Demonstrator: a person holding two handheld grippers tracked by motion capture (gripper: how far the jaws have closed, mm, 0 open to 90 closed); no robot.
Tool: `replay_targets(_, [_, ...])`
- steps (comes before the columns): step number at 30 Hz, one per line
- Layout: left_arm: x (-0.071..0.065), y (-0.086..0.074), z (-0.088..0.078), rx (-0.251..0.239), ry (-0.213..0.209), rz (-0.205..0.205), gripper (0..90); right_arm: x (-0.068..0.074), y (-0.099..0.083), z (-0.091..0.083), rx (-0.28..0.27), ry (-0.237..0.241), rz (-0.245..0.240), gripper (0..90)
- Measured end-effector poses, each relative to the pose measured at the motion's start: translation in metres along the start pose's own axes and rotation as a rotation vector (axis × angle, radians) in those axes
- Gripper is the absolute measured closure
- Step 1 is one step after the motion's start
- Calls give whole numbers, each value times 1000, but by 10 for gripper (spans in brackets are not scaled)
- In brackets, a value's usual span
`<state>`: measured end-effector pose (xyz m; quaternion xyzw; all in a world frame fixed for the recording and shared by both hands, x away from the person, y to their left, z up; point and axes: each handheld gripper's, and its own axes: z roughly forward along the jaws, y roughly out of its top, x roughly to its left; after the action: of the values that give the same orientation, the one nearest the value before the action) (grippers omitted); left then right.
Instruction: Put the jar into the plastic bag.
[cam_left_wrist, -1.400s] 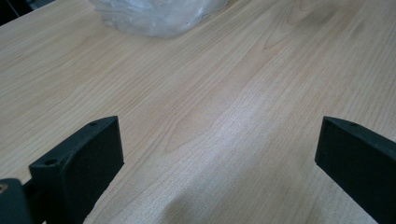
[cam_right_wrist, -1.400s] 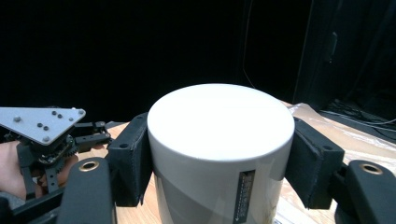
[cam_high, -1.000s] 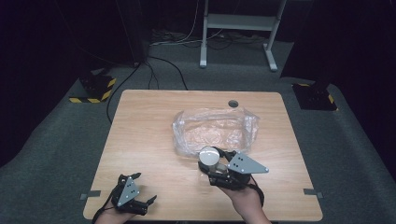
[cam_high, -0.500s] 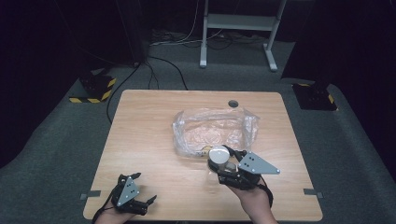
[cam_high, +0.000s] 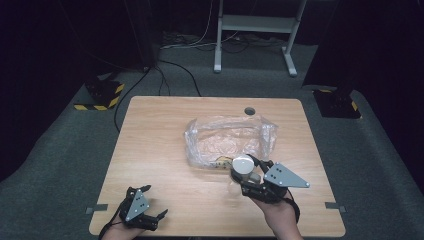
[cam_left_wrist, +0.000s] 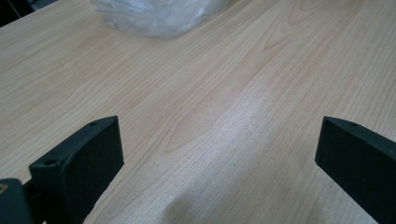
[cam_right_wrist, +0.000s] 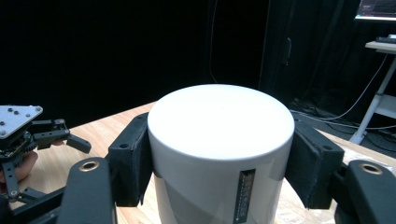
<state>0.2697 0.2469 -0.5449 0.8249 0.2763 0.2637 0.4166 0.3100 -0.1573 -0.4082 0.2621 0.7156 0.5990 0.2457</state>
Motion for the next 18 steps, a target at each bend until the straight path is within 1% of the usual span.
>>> replay_targets(5, [1, 0, 0, -3, -1, -8, 13, -2, 1, -3, -6, -11, -4, 330])
replay_targets(10, [0, 0, 0, -3, -3, -4, 12, -6, 3, -6, -16, -30, -1, 329])
replay_targets(12, [1, 0, 0, -5, -1, -9, 13, -7, 4, -8, -21, -39, 1, 330])
replay_targets(18, [0, 0, -1, -7, -3, -5, 13, -10, 7, -9, -31, -40, 13, 330])
